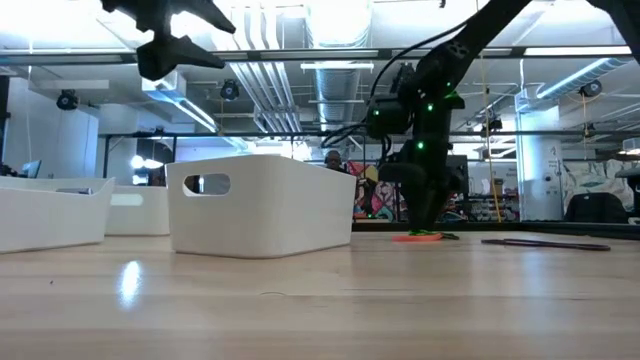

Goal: Sort rubber bands into baskets
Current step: Put the green rubber band into the top white bin

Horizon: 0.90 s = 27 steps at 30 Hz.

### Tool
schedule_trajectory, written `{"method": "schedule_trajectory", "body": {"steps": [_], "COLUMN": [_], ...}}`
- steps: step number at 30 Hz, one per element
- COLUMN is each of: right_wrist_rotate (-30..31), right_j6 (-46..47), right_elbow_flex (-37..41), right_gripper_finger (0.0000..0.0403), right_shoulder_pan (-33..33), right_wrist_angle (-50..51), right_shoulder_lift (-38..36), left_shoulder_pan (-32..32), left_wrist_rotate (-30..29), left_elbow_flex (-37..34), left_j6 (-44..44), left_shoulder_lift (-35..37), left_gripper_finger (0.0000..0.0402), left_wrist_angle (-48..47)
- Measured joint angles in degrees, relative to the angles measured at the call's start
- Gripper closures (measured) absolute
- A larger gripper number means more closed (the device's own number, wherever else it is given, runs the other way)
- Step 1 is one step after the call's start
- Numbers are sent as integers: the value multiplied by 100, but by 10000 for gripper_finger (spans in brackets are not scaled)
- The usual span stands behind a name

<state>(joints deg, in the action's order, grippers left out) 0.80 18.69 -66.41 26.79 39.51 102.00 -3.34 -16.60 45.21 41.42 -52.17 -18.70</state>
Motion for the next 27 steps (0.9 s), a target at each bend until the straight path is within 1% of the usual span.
{"method": "schedule_trajectory", "body": {"steps": [3, 13, 18, 22, 27], "right_wrist_rotate": [-127, -94, -78, -68, -233], "right_j6": [104, 234, 230, 230, 276], "right_elbow_flex": [2, 0, 2, 7, -25], "right_gripper_finger": [265, 309, 350, 385, 392], "right_shoulder_pan": [0, 13, 2, 0, -18], "right_wrist_angle": [-11, -85, -83, -83, -74], "right_shoulder_lift": [90, 168, 142, 77, -310], "left_shoulder_pan": [-12, -10, -10, -10, -41], "left_wrist_rotate": [-2, -2, -30, -373, -389], "left_elbow_flex": [0, 0, 2, 2, 2], "left_j6": [103, 122, 115, 113, -59], "left_shoulder_lift": [-54, -83, -80, -169, -495], "left_gripper_finger": [169, 169, 169, 169, 169], "left_wrist_angle": [24, 25, 26, 153, 578]}}
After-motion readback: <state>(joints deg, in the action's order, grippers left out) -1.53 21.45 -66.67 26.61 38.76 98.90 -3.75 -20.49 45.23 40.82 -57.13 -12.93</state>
